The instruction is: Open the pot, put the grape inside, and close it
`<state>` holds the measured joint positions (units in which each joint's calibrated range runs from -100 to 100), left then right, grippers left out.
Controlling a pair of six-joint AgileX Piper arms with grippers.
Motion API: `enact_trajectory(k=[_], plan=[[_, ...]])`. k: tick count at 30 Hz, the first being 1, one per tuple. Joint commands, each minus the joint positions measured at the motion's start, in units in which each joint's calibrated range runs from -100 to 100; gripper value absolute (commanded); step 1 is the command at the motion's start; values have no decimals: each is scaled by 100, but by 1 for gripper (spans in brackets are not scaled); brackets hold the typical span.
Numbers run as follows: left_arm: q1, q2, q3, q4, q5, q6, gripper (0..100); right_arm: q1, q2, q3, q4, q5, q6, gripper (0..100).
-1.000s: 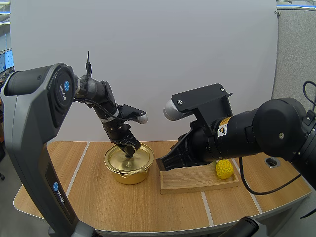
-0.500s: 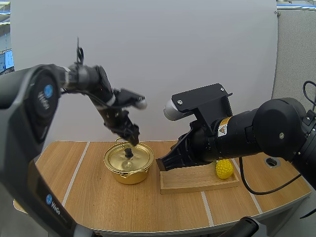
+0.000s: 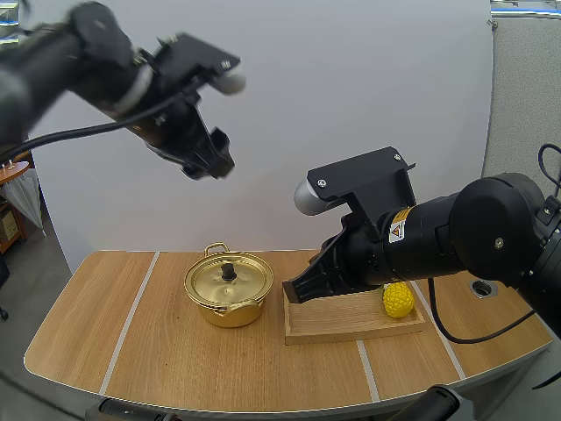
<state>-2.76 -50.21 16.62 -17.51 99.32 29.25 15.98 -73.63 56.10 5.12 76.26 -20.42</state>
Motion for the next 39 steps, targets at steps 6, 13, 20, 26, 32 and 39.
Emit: enact_trajectory(k=[6,13,20,26,32,39], plan=[[-17,-1666,-9,-89,68,-552,100,-172,-567,5,-67,42,0,0],[-17,-2432,3,-89,68,-743,100,-228,-840,5,-31,525,0,0],[-17,-3072,178,-89,68,-864,100,-348,-1070,-7,-31,697,0,0],[-17,-3277,714,-89,68,-864,100,-426,-1176,-7,-31,715,-40,0],[-17,-3287,1170,-177,68,-921,100,-477,-1176,-7,-31,734,-49,0],[12,-3638,1790,-360,68,-943,100,-596,-1176,-7,-31,734,-49,0]])
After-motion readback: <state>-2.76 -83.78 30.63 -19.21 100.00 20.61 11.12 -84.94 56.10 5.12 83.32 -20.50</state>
